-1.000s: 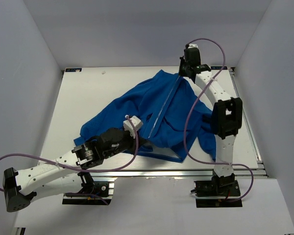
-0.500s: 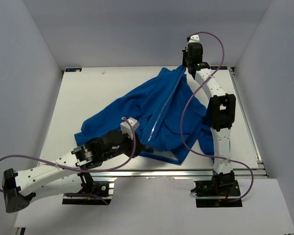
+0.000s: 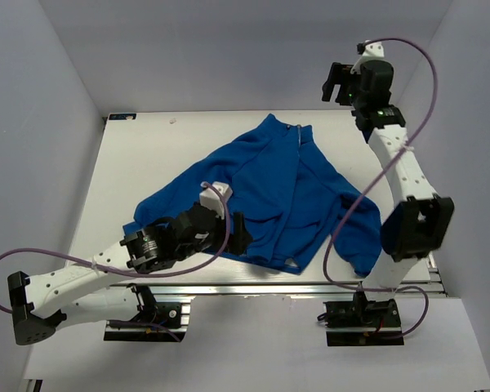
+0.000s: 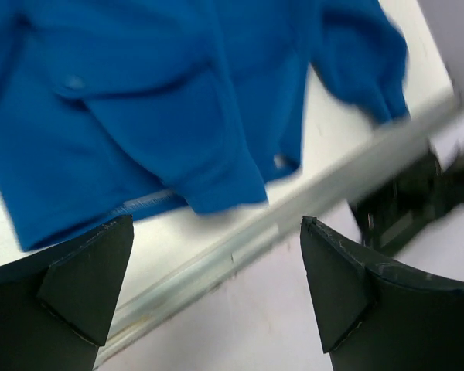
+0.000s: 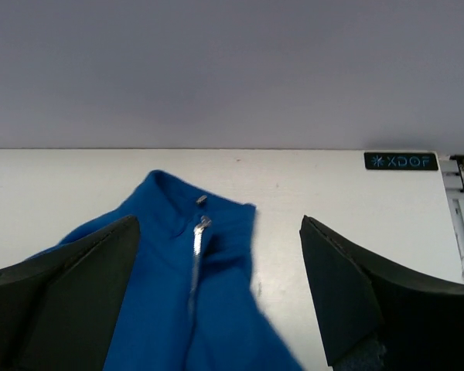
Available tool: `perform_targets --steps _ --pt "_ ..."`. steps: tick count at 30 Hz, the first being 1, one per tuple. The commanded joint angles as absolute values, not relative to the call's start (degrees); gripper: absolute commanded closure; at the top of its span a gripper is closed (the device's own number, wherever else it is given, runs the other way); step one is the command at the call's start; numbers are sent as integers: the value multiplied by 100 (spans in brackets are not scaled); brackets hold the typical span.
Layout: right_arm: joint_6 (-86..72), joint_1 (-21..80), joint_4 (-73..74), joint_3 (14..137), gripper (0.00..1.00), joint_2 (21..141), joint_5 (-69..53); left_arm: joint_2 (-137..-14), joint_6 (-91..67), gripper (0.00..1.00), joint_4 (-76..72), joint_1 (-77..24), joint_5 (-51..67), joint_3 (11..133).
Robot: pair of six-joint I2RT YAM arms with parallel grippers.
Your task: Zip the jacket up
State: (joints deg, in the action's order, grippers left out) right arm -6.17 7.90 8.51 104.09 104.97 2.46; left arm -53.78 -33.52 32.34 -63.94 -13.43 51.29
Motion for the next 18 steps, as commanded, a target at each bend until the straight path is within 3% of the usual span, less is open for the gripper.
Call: perform_targets --steps 1,5,8,11,14,18 --pt "-1159 844 1633 9863 11 9505 491 -5457 -4190 2 3506 -6320 -2924 5439" --pt "-1730 844 2170 8609 10 8475 956 -6378 -4404 2 3973 -5101 -3218 6169" --pt "-2056 844 2241 7582 11 7587 1151 -6696 -4167 2 3823 -3127 -2419 6416" --pt "-2197 853 2083 6553 11 6664 1318 -6802 -3965 2 3675 -1957 -1637 6600" --pt "-2224 844 2048 5848 11 5864 1345 -6978 -3867 2 3699 -1067 -967 6714" --pt "-2065 844 1845 5301 11 5028 1309 -6822 -3709 2 3771 -809 -1274 6777"
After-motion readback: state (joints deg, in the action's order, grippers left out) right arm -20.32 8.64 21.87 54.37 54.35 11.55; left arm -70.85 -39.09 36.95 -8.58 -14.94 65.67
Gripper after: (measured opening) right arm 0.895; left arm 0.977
